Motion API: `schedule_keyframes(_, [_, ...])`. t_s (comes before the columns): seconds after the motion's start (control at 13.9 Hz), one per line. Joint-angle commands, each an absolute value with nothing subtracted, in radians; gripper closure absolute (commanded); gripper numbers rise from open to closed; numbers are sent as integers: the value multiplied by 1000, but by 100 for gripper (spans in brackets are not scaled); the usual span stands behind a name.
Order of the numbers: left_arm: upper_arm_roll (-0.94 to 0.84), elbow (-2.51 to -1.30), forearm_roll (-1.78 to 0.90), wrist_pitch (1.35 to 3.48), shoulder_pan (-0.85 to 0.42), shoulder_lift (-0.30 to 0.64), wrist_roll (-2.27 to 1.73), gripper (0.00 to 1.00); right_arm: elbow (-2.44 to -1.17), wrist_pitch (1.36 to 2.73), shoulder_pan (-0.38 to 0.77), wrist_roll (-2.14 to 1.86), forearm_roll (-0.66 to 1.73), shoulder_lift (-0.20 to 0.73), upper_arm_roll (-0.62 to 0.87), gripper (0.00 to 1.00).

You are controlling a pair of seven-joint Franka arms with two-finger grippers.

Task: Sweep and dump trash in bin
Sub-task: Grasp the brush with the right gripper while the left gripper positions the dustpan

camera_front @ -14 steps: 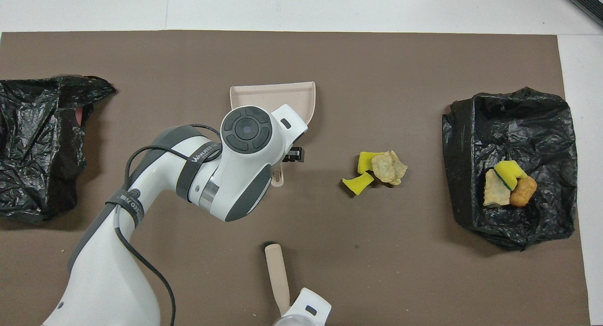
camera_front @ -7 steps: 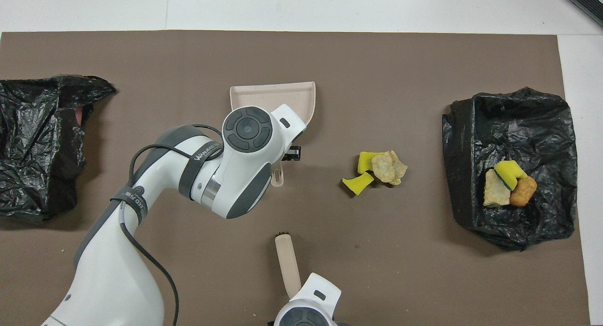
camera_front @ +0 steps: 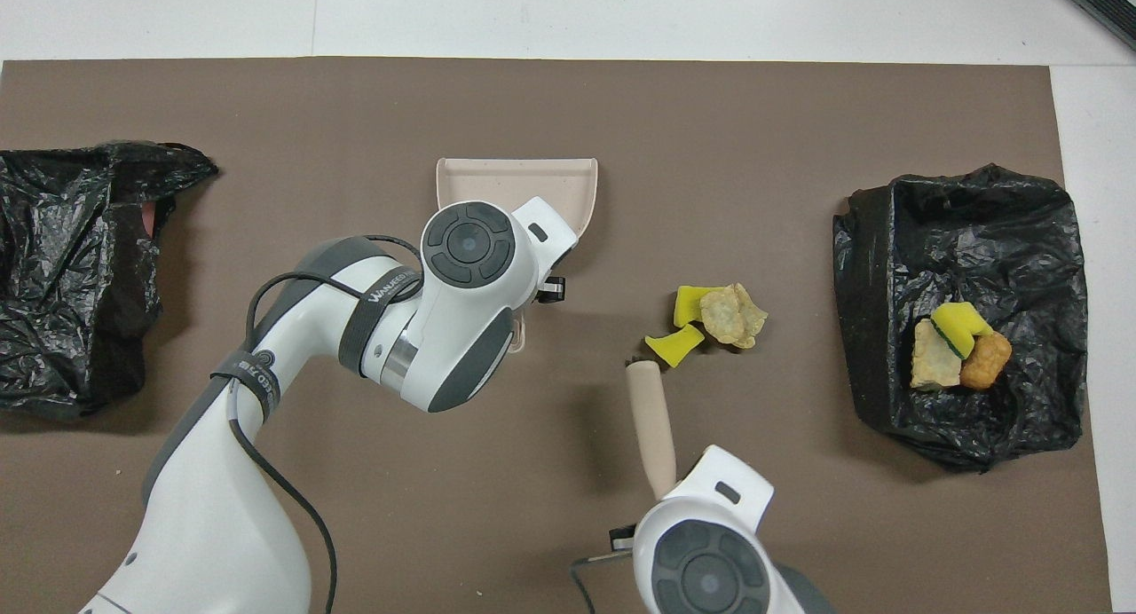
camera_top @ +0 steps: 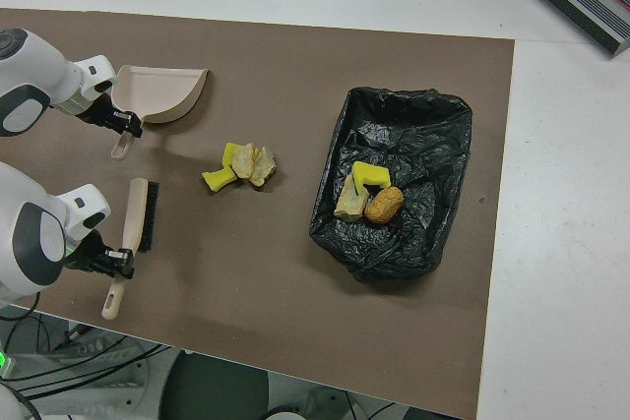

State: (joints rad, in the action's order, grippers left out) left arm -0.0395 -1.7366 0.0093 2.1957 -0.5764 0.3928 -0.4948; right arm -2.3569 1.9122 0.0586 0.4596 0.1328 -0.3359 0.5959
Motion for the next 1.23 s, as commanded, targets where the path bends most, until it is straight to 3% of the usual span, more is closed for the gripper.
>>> schedule_keyframes(0.0, [-29, -1747, 14, 2195, -588, 385, -415, 94, -2359, 1989, 23, 398, -32, -270, 498, 100])
schedule_keyframes(0.07, [-29, -1747, 14, 2180, -586, 374, -382, 100, -2350, 2031, 21, 341, -73, -227, 433, 100])
schedule_keyframes(0.22, [-28, -1743, 14, 2113, -554, 335, -278, 100, -2297, 2074, 21, 212, -138, -143, 297, 100])
schedule_keyframes(0.43, [-23, -1743, 24, 1972, -532, 288, -4, 100, -2258, 2112, 20, 209, -213, -34, 233, 100])
schedule_keyframes(0.87, [-18, -1772, 41, 1925, -514, 270, 487, 100, -2290, 2126, 31, 216, -235, 18, 232, 100])
schedule_keyframes(1.15, [-20, -1877, 131, 1960, -517, 213, 680, 100, -2298, 2123, 43, 225, -135, 25, 244, 100])
